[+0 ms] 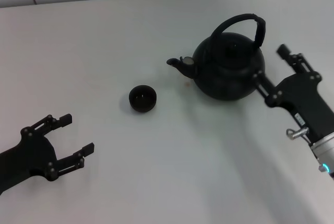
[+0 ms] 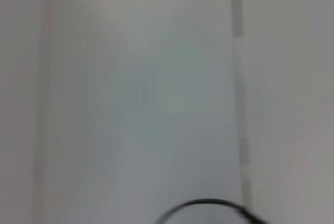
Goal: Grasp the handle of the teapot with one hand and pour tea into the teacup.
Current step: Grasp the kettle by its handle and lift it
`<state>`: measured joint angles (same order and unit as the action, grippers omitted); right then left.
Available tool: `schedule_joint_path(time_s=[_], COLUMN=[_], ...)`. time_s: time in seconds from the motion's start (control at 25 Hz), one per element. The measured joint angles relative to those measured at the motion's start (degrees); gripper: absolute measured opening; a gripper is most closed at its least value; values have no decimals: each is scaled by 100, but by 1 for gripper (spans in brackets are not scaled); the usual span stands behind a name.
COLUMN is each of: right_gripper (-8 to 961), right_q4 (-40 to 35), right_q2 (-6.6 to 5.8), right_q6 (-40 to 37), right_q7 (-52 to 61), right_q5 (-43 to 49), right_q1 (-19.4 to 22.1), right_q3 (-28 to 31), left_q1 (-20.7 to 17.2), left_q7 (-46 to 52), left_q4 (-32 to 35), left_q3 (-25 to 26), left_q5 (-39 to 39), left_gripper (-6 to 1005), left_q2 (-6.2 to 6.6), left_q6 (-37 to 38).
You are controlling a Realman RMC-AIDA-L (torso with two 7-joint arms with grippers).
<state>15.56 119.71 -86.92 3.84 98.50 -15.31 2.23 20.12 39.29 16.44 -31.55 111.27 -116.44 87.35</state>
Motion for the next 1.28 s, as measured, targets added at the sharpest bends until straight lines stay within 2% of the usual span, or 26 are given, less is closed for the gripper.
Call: schedule_joint_path(time_s=[0.32,0.8,1.28], right_gripper=[687,686,685], right_q4=[493,379,-56], right_q2=[0,-21,-35], right_q6=[639,651,1145], right_q7=[-504,-530,-472], right_q5=[-914,-900,-925], right_q1=[-67,-199,-751], right_q3=[227,226,227], left_q1=[-10,-19,-26], left_q7=[14,28,22], left_q4=[0,0,0], left_q3=[0,4,46], left_q5=[-1,-7,-50], left_gripper=[838,835,833], left_q2=[-2,-6,-36], left_q6=[36,74,108])
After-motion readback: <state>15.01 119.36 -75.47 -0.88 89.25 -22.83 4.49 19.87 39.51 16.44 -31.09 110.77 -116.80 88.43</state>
